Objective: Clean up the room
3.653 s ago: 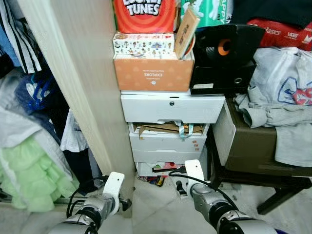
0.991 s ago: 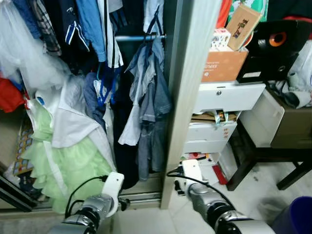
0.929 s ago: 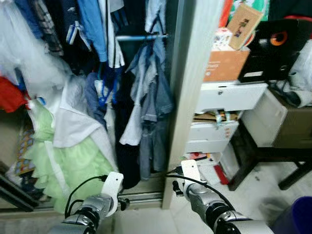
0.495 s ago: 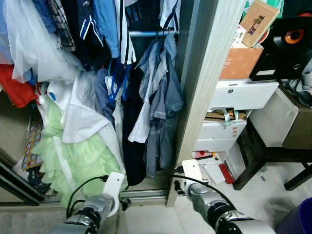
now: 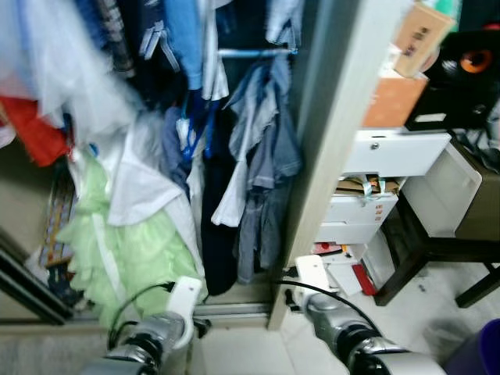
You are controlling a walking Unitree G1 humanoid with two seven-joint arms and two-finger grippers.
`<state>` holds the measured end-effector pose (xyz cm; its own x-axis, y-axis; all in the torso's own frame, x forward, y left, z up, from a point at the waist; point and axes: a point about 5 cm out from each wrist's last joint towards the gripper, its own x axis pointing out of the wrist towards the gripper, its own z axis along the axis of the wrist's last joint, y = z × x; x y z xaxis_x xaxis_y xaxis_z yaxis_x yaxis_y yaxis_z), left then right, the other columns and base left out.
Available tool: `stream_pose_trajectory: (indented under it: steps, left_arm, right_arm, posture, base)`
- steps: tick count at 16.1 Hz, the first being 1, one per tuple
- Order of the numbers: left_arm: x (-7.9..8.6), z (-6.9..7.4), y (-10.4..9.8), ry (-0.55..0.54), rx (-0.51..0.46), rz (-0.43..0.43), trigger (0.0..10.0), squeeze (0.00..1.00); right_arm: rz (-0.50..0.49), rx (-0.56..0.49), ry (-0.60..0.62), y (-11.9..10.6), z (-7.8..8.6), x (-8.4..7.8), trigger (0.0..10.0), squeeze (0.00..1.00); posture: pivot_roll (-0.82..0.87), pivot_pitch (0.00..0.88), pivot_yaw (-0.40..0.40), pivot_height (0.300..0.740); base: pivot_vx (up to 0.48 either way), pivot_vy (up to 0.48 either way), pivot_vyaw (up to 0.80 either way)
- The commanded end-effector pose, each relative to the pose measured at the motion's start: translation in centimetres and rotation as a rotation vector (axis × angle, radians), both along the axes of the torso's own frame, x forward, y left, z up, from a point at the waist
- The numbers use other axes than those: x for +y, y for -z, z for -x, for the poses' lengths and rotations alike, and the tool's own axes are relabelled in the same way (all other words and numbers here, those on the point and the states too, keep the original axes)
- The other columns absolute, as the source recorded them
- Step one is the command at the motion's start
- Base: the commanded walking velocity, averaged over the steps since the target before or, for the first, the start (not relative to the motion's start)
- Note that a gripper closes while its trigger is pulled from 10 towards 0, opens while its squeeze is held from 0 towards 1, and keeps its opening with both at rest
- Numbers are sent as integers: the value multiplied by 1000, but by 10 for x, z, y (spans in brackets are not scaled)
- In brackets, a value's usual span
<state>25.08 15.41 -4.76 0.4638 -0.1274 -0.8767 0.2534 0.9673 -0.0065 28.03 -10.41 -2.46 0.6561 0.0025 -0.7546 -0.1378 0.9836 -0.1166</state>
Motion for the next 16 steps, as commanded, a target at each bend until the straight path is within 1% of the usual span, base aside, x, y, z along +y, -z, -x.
stream_pose_trajectory:
  steps: [1, 7, 16]
  left_arm:
    - [-3, -3, -2, 9, -9, 4, 10000, 0]
    - [-3, -4, -3, 7, -13, 2, 10000, 0]
    - [-2, -8, -5, 4, -47, 3, 10000, 0]
  right_arm:
    - [7, -8, -3, -1, -2, -3, 10000, 0]
    - [9, -10, -6, -1, -2, -3, 10000, 0]
    - [8, -16, -7, -3, -3, -2, 10000, 0]
  posture:
    - [-141, 0, 31, 740]
    - [-142, 0, 32, 740]
    - [-143, 0, 35, 740]
  base:
    - [0, 334, 0]
    - [0, 328, 0]
    - [0, 0, 0]
